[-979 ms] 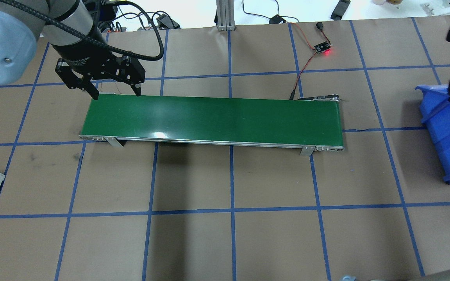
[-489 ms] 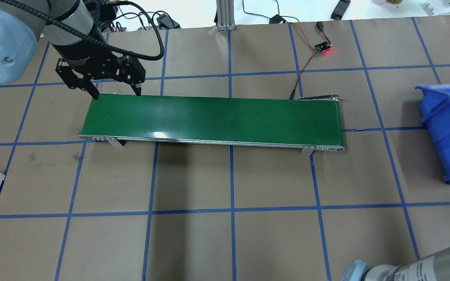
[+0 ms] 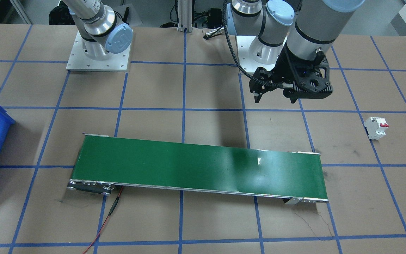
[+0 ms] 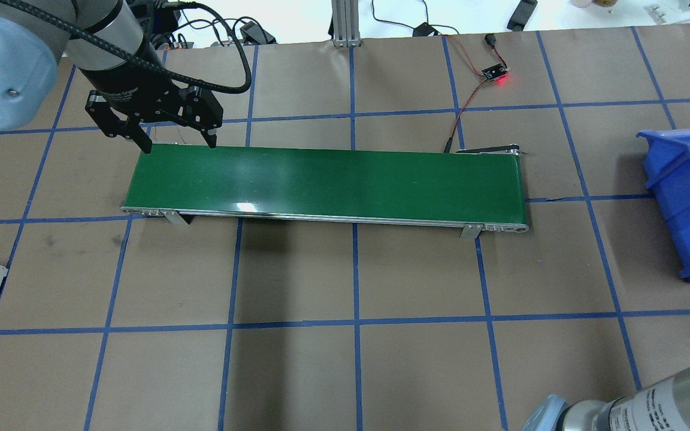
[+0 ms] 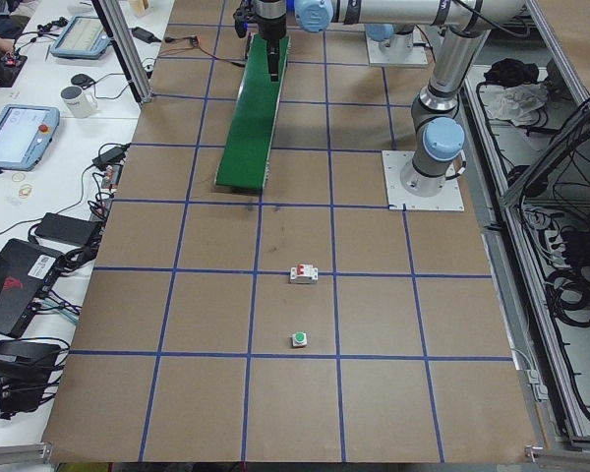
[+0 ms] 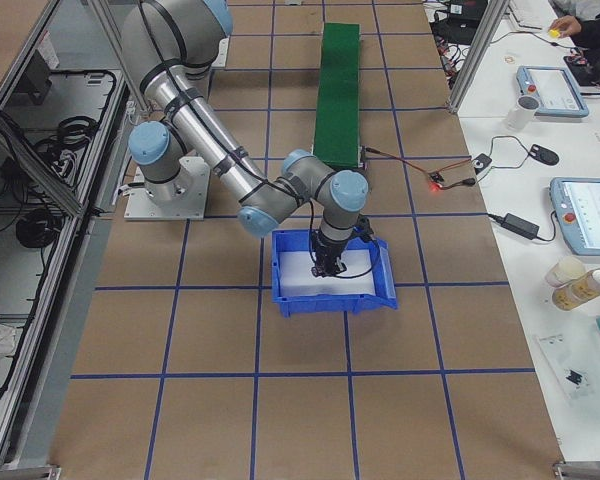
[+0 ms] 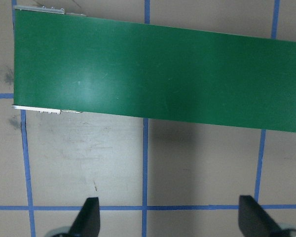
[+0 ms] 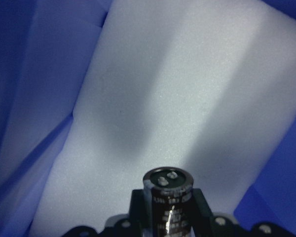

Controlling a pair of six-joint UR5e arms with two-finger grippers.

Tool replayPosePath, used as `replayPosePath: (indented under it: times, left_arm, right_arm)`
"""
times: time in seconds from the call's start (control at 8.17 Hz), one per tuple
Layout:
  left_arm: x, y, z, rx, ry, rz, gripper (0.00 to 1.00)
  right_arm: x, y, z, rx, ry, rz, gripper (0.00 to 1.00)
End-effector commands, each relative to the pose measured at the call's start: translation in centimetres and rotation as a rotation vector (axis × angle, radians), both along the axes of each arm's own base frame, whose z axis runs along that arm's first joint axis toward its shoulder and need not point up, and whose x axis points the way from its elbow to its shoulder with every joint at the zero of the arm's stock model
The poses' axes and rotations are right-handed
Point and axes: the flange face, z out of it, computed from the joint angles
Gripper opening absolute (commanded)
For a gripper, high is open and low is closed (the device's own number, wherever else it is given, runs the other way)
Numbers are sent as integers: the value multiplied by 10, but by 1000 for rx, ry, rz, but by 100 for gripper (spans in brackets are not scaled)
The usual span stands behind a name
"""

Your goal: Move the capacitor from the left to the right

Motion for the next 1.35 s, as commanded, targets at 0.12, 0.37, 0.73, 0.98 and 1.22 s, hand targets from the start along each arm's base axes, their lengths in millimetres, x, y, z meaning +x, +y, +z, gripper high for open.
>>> replayPosePath:
  times: [0.12, 0.37, 0.73, 0.98, 1.22]
  left_arm:
    - [0, 0, 0, 0, 0, 0, 100]
    - [0, 0, 0, 0, 0, 0, 100]
    - [0, 0, -1, 2, 0, 0, 100]
    - [0, 0, 0, 0, 0, -2, 100]
    - [0, 0, -1, 2, 0, -2, 100]
  right_arm:
    - [25, 4, 69, -4, -41, 25, 100]
    - [109, -5, 125, -8, -79, -51, 100]
    - [269, 7, 190, 56, -76, -181, 100]
    - [368, 21, 213, 17, -76, -241, 100]
    - [437, 40, 219, 13, -68, -304, 100]
